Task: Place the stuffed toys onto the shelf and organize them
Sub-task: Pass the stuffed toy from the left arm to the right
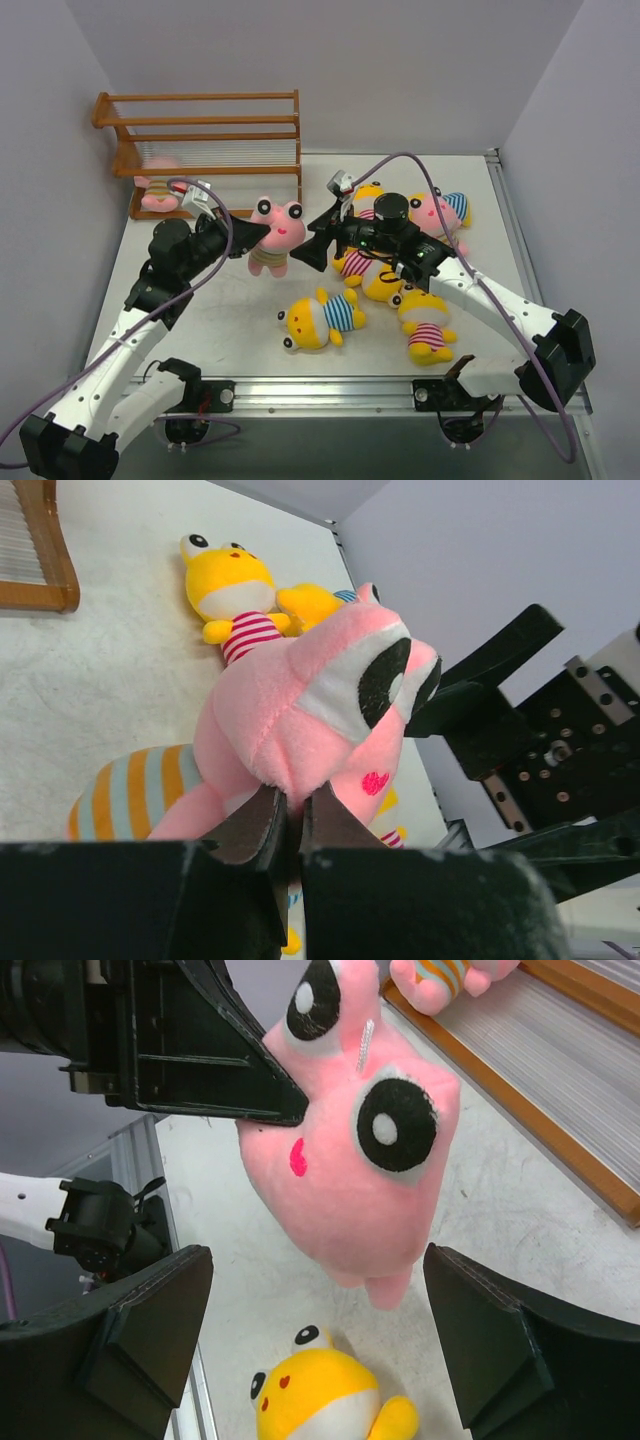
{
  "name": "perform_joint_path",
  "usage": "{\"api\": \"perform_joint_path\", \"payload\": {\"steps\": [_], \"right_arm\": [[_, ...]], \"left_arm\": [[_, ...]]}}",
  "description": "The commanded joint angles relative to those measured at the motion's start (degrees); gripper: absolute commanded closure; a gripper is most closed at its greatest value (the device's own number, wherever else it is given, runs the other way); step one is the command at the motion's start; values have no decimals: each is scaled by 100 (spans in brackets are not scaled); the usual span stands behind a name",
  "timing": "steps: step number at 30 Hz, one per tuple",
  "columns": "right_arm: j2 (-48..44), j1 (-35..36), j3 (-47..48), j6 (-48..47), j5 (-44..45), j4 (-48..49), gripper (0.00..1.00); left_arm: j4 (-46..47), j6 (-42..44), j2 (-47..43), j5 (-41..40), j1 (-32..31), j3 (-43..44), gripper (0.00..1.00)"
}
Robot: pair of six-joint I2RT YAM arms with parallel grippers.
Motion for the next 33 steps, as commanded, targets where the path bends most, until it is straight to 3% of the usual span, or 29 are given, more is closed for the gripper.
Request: {"api": "perform_joint_path", "payload": {"steps": [1, 7, 11, 14, 15, 17, 18, 19, 24, 28, 33], "right_arm": [[154, 87, -49, 9, 14, 724, 11], [347, 113, -76, 97, -91, 1129, 12], [417, 113, -102, 228, -223, 1462, 22], [470, 122, -93, 343, -311, 1559, 46], [479, 122, -85, 361, -329, 1569, 65], [488, 122, -102, 422, -303, 1569, 83], [488, 114, -94, 475, -294, 1569, 95], [479, 105, -102, 519, -276, 1551, 99], [418, 96, 64, 905, 13, 1271, 100], [575, 61, 503, 1308, 321, 541, 100], [795, -237, 645, 2170, 15, 566, 100]], "left_arm": [[314, -492, -50, 132, -15, 341, 98], [410, -748, 11, 448, -15, 306, 98], [454, -827, 82, 607, -23, 279, 98], [472, -801, 100, 643, -23, 271, 97], [472, -774, 108, 643, -23, 279, 96], [393, -617, 100, 634, -23, 341, 88], [332, -529, 82, 582, -23, 376, 72], [114, -450, 47, 555, -23, 411, 65], [-731, 630, -155, 29, -23, 947, 25], [-1267, 1378, -488, -543, -23, 1106, 10], [-1540, 2099, -823, -966, -23, 930, 7]]}}
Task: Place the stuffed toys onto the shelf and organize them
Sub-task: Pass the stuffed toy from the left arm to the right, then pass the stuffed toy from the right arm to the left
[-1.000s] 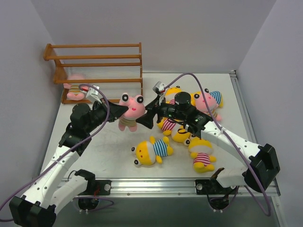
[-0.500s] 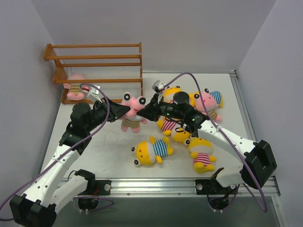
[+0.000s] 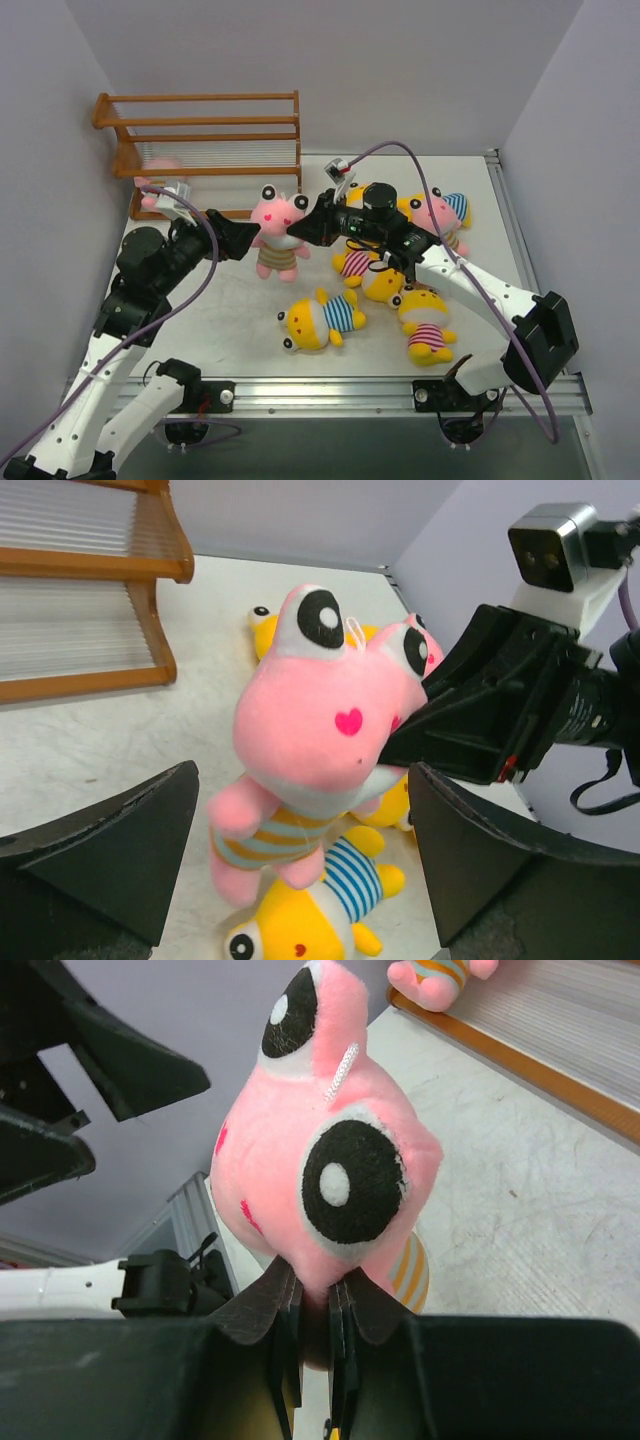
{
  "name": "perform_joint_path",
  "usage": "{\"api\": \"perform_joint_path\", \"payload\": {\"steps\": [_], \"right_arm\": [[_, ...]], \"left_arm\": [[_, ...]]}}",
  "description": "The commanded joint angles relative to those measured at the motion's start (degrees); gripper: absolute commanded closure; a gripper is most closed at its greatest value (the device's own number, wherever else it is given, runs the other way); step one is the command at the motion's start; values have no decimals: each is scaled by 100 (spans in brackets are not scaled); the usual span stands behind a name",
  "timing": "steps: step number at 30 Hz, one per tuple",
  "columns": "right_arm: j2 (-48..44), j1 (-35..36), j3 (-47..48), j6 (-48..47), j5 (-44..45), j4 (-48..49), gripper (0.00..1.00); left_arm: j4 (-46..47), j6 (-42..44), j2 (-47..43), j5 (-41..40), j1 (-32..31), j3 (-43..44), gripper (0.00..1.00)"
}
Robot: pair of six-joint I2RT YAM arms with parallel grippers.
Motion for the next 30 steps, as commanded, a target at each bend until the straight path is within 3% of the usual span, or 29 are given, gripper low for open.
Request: {"api": "perform_joint_path", "payload": {"steps": [1, 9, 24, 28, 30], "right_arm": [[103, -214, 262, 857, -170, 155, 100], [358, -425, 87, 2245, -390, 990, 100], [578, -425, -36, 2906, -627, 1659, 100], [639, -425, -63, 2959, -645, 1747, 100], [657, -425, -80, 2985, -653, 1782, 100]], "left_arm": [[-310, 769, -294, -358, -28, -60, 6], [-240, 831, -892, -59, -54, -887, 4], [138, 514, -946, -472, -212, -1652, 5], [313, 383, -858, -542, -282, -1739, 12], [497, 277, -840, -542, -300, -1792, 21]]}}
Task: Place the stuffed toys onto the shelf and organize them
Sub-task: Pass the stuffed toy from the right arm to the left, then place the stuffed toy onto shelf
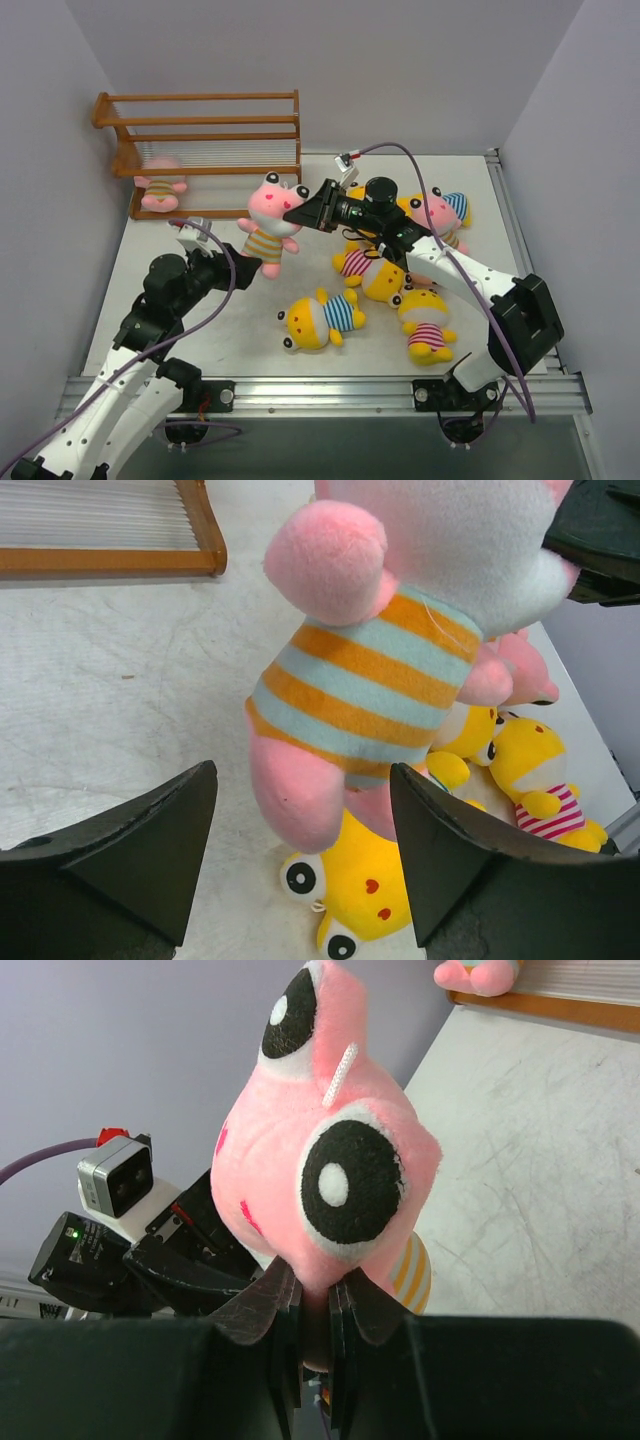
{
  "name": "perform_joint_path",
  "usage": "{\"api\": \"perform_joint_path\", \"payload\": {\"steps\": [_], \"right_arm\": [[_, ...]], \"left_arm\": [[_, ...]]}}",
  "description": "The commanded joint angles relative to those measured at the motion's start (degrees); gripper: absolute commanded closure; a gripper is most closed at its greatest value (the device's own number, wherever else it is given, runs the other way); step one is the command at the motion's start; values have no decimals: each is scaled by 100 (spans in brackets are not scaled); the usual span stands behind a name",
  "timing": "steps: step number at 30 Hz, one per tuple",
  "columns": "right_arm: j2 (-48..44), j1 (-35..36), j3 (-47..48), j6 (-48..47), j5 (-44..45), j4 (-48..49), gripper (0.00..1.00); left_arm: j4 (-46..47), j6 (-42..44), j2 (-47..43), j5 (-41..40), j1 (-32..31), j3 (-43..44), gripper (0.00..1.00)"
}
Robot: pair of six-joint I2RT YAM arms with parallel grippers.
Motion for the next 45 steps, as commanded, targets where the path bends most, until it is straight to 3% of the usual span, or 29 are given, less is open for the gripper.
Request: {"api": "perform_joint_path", "payload": {"steps": [1, 11, 15, 16, 19, 22, 24, 28, 32, 34, 38, 45], "right_arm": [[49, 5, -32, 153, -175, 610, 100], [163, 32, -103, 276, -236, 848, 100], [190, 32, -112, 293, -245, 909, 100], [198, 32, -112, 285, -254, 918, 100], [242, 32, -112, 241, -254, 901, 100], [260, 23, -147, 215, -245, 875, 100], [251, -3, -138, 22, -193, 648, 92], [23, -74, -33, -610, 167, -73, 37], [-328, -223, 178, -1427, 754, -1092, 13], [-583, -293, 248, -1929, 1010, -1655, 6], [-1101, -346, 328, -2693, 1774, -2280, 3], [-2383, -364, -41, -3617, 2839, -2606, 0]], "left_arm": [[601, -217, 21, -118, -60, -131, 23], [1384, -666, 285, -110, -148, -334, 27], [1454, -727, 337, -110, -148, -360, 53], [1454, -745, 346, -110, -148, -360, 65], [1454, -788, 346, -101, -148, -413, 84], [1454, -798, 320, -162, -148, -431, 97], [1437, -798, 329, -224, -148, -431, 98], [1340, -859, 355, -338, -148, -448, 98], [1138, -990, 486, -557, -113, -439, 98], [1120, -1035, 574, -567, -69, -431, 98], [1024, -1131, 908, -401, 203, -387, 98], [1103, -1308, 1884, 777, 1626, -203, 98]]}}
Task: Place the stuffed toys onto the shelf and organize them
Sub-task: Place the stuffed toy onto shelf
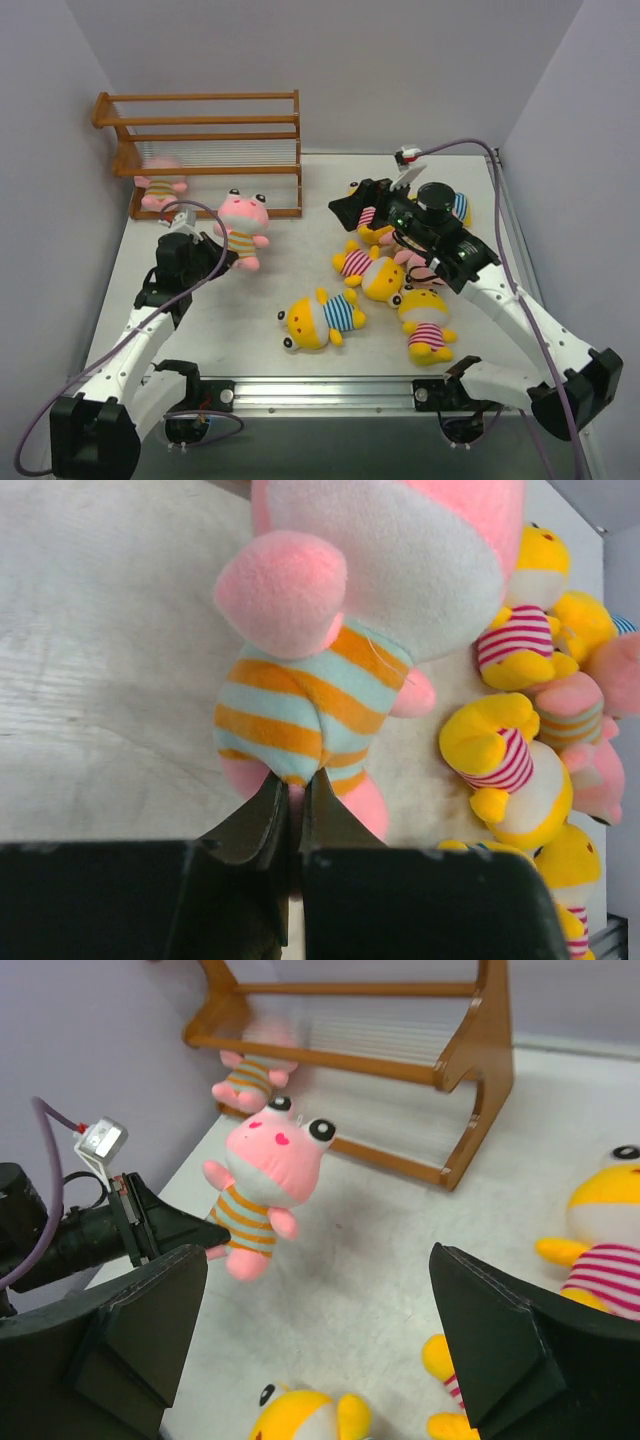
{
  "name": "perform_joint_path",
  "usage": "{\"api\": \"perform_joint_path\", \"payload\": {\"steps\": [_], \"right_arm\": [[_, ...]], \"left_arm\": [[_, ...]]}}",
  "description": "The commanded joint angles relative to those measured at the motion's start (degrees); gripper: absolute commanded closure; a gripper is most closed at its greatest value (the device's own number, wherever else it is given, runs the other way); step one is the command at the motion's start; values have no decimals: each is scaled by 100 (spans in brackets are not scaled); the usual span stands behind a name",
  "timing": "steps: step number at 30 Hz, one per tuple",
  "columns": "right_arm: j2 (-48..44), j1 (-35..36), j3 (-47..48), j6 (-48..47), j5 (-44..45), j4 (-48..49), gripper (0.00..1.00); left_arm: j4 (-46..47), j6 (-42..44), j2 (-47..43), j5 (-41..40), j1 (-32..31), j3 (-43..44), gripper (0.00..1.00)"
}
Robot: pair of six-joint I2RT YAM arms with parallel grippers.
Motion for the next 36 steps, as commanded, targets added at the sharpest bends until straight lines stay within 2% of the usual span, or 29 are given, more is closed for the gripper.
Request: {"api": "perform_joint_path", "payload": {"steps": [1, 6, 15, 28, 36], "right_arm": [[-676, -12, -143, -761, 983, -149, 0], [-1448, -38, -469, -1112, 1503, -62, 0], [-2118, -64, -804, -1438, 1935, 97, 0], [-2189, -73, -971, -1491, 1838, 185, 0], [-2101, -82, -988, -1491, 1803, 220, 0]], "left_arm": [[104, -23, 330, 605, 630, 414, 98], [-160, 128, 1165, 737, 1027, 950, 98], [-152, 242, 2703, 860, 1695, 1969, 98], [385, 470, 4320, 878, 1933, 2954, 98], [446, 725, 4787, 755, 1942, 3508, 98]]}}
